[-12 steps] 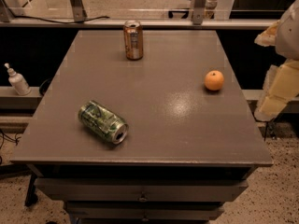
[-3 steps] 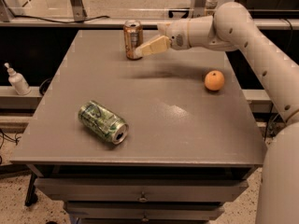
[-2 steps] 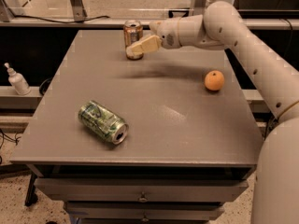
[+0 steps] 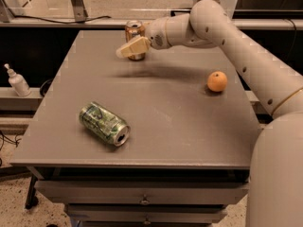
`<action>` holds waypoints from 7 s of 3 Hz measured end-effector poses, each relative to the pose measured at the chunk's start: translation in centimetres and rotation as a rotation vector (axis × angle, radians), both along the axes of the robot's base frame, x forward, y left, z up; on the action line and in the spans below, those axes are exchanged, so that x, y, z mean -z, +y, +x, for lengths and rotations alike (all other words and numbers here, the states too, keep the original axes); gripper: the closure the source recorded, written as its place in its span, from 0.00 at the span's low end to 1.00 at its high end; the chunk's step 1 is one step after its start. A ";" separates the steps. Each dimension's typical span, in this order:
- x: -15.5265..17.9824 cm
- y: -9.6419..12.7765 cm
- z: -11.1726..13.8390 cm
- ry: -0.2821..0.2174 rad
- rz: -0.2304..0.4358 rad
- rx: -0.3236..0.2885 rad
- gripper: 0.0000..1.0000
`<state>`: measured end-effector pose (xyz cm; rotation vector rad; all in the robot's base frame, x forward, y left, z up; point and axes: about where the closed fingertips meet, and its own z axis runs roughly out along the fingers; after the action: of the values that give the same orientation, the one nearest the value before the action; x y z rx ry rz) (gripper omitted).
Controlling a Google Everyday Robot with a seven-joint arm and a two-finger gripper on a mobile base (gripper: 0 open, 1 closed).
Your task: Move orange can near green can
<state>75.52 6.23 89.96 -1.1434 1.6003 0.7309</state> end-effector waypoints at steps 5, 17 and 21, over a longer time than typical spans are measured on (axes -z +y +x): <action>-2.8 -6.4 -2.5 0.099 -0.093 -0.087 1.00; 2.7 -5.0 -33.7 0.136 0.056 -0.404 0.59; 3.0 -5.8 -33.3 0.137 0.067 -0.388 0.00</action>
Offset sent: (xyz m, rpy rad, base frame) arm 0.0295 -0.0151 -0.0189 -0.0539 -0.0104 -0.0574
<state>42.24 0.41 86.95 -1.3969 1.4668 1.1271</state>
